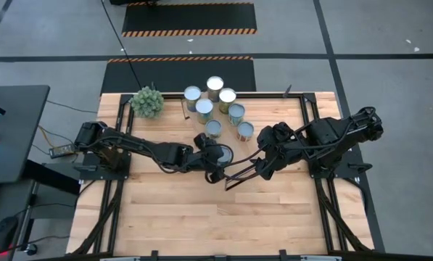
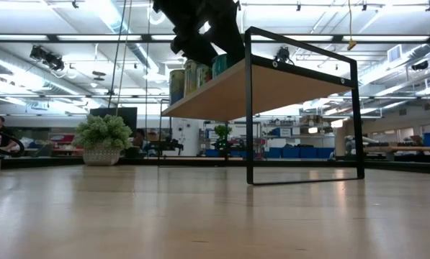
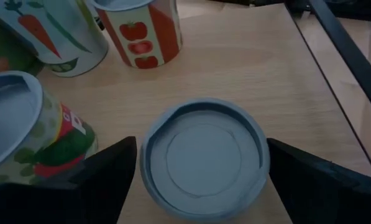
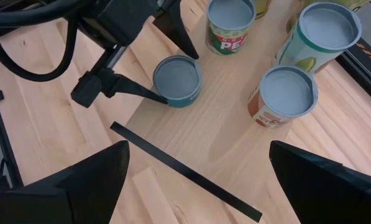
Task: Pick and place cans onto a shelf
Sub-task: Put the canned tuna on the shelf, then return to Home Position
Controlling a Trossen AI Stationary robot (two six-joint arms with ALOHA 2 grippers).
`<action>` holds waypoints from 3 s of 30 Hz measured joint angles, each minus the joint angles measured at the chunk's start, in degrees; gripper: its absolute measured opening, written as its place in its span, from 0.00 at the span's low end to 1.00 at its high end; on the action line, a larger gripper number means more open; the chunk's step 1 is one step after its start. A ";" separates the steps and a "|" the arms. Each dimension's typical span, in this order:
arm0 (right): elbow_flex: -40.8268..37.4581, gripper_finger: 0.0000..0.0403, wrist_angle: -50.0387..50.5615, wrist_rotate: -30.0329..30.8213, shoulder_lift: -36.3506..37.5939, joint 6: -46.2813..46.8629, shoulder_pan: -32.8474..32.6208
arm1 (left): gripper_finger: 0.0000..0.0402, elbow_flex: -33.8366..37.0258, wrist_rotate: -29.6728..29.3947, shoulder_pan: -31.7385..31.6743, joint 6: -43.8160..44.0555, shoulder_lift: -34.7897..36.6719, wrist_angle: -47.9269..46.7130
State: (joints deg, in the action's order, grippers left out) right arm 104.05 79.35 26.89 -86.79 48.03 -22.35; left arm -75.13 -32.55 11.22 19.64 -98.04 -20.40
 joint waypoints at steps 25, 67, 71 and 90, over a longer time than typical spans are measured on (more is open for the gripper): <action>0.00 0.98 -0.75 0.02 -0.06 0.13 -0.02 | 0.88 -0.46 -5.58 4.09 -28.39 1.60 1.68; -10.71 0.95 -4.31 9.61 9.42 7.59 -3.07 | 0.59 0.92 -10.32 2.74 -19.97 14.70 -13.07; -15.35 0.93 -9.18 10.86 14.52 7.52 -3.03 | 0.52 5.73 -10.94 4.53 -17.76 19.06 -12.03; -37.20 0.86 -28.23 17.46 36.82 4.21 -1.65 | 0.23 27.84 -4.24 2.32 -6.77 49.89 -6.57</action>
State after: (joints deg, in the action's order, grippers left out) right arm 66.85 51.12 44.35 -49.97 52.24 -24.01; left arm -47.29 -36.79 13.53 12.87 -48.15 -26.97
